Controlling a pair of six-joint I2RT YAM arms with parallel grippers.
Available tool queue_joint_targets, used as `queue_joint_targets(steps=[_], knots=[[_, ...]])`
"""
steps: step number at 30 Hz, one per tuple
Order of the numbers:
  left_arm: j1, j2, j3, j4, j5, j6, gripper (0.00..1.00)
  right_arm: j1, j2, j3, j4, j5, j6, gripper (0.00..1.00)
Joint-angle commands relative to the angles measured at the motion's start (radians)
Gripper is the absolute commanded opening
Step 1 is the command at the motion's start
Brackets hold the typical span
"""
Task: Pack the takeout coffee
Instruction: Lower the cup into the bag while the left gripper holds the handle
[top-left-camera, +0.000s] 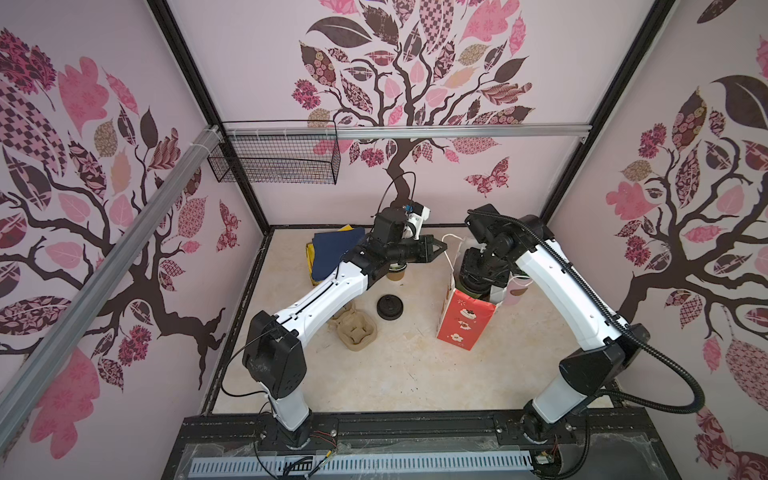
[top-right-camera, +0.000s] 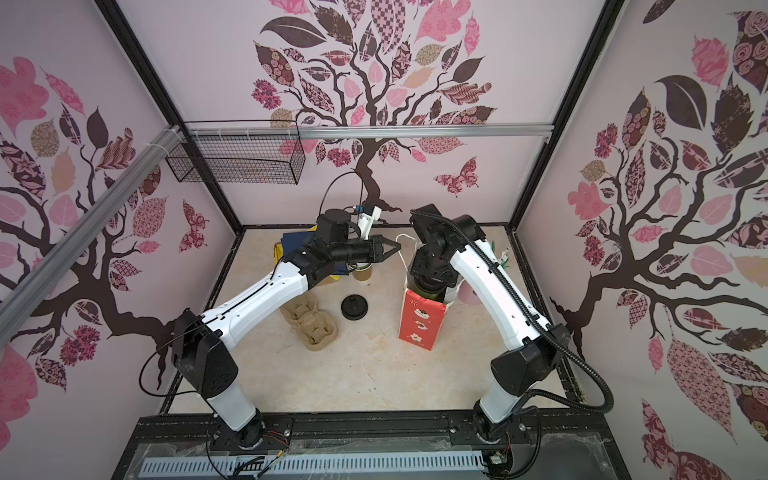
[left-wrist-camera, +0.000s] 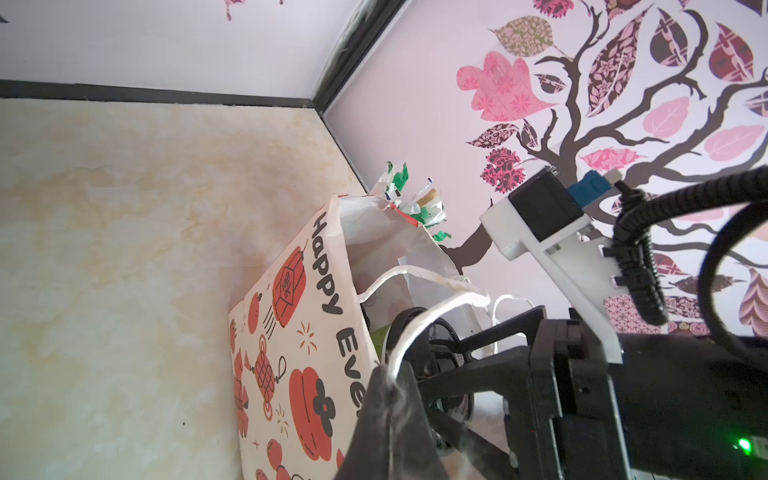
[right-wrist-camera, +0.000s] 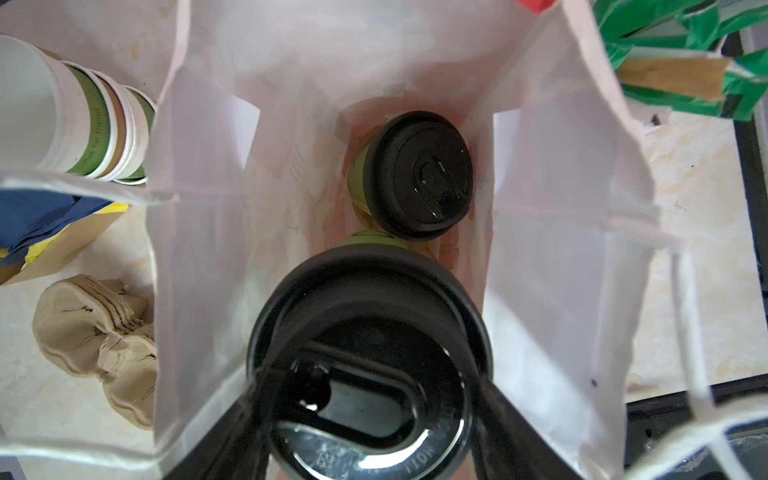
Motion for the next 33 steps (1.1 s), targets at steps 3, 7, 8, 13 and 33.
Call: queue_joint_targets(steps=[3, 7, 8, 13, 33], knots=[[0.001, -0.117, -0.082, 0.054, -0.101, -0.157, 0.0, -0.012, 0.018, -0.005, -0.072, 0.009, 0.191, 0.65], [-0.004, -0.164, -0.155, 0.085, -0.1, -0.245, 0.0, -0.01, 0.026, -0.01, -0.066, -0.012, 0.162, 0.64], [-0.007, -0.176, -0.174, 0.095, -0.1, -0.259, 0.0, -0.011, 0.026, -0.011, -0.061, -0.018, 0.152, 0.64], [-0.015, -0.232, -0.281, 0.127, -0.1, -0.33, 0.0, -0.01, 0.04, -0.011, -0.055, -0.05, 0.111, 0.63], [-0.009, -0.395, -0.487, 0.112, -0.199, -0.442, 0.0, 0.104, 0.077, -0.06, -0.051, -0.113, 0.072, 0.61]])
